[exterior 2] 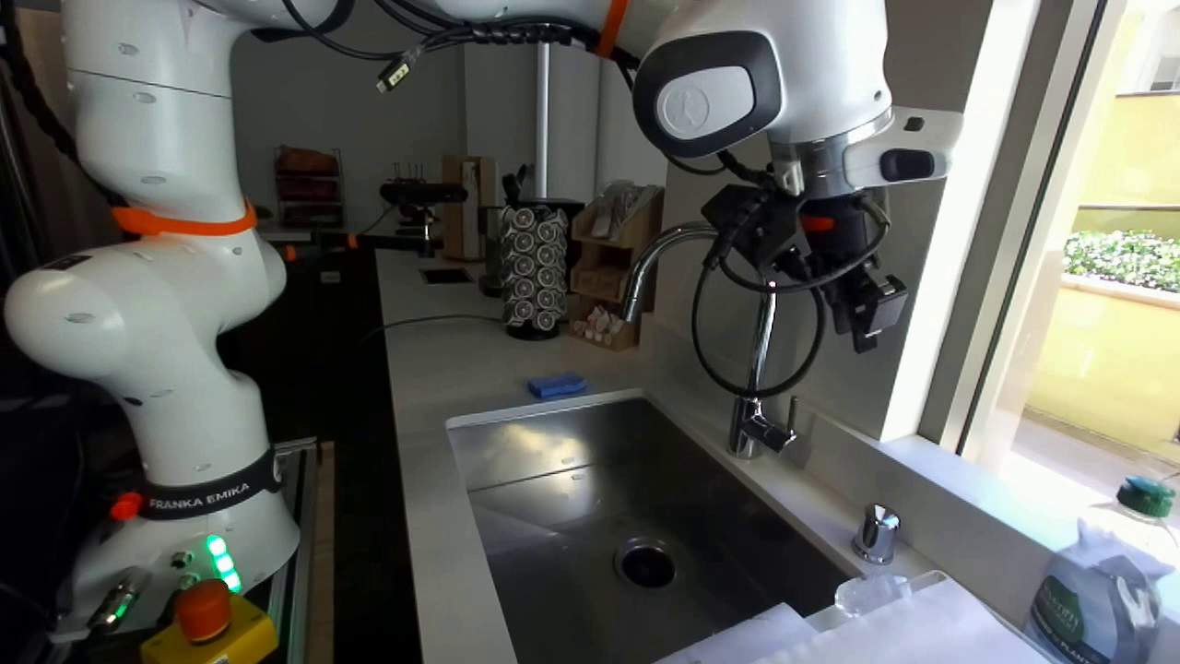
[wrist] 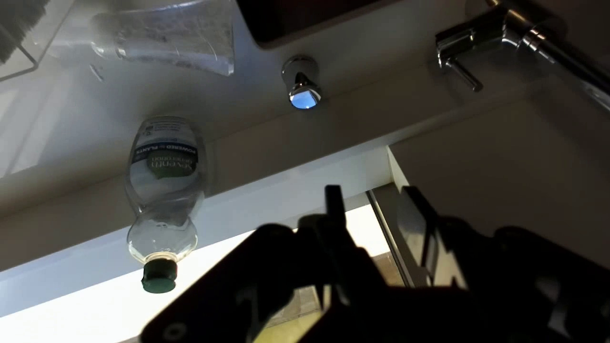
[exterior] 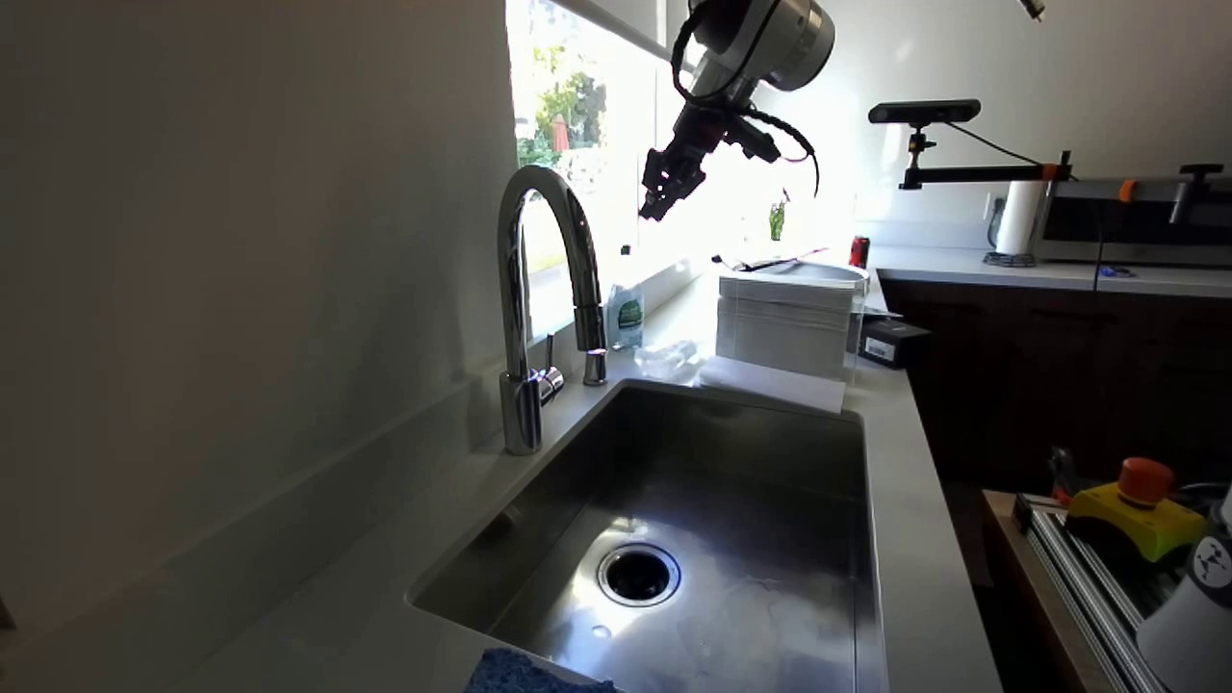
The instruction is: Remove the bottle from the window sill
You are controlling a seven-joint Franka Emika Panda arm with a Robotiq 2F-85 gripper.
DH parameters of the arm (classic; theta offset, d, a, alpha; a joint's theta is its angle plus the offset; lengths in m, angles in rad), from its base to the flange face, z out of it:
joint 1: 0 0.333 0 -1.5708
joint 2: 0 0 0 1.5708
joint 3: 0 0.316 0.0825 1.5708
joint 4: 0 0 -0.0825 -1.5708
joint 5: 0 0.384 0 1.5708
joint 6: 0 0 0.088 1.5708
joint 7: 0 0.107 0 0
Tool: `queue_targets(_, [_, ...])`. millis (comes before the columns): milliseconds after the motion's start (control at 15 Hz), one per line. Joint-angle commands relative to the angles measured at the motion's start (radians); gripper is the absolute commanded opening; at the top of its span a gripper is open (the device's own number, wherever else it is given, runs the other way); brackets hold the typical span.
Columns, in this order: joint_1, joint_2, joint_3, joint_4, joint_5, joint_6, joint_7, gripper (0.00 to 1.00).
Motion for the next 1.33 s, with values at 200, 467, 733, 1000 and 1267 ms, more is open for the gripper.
queue_targets(200, [0.103,0.110,-0.078,0.090,-0.114,0.231,0.278,0.90])
queue_targets(467, [0.140,0.233,-0.160,0.137,-0.320,0.312,0.539,1.00])
queue_targets(733, [0.133,0.254,-0.175,0.131,-0.365,0.293,0.591,1.00])
queue_targets(1000, [0.179,0.315,-0.242,0.170,-0.439,0.296,0.713,1.00])
queue_targets(1267, [0.253,0.390,-0.359,0.207,-0.549,0.233,0.944,1.00])
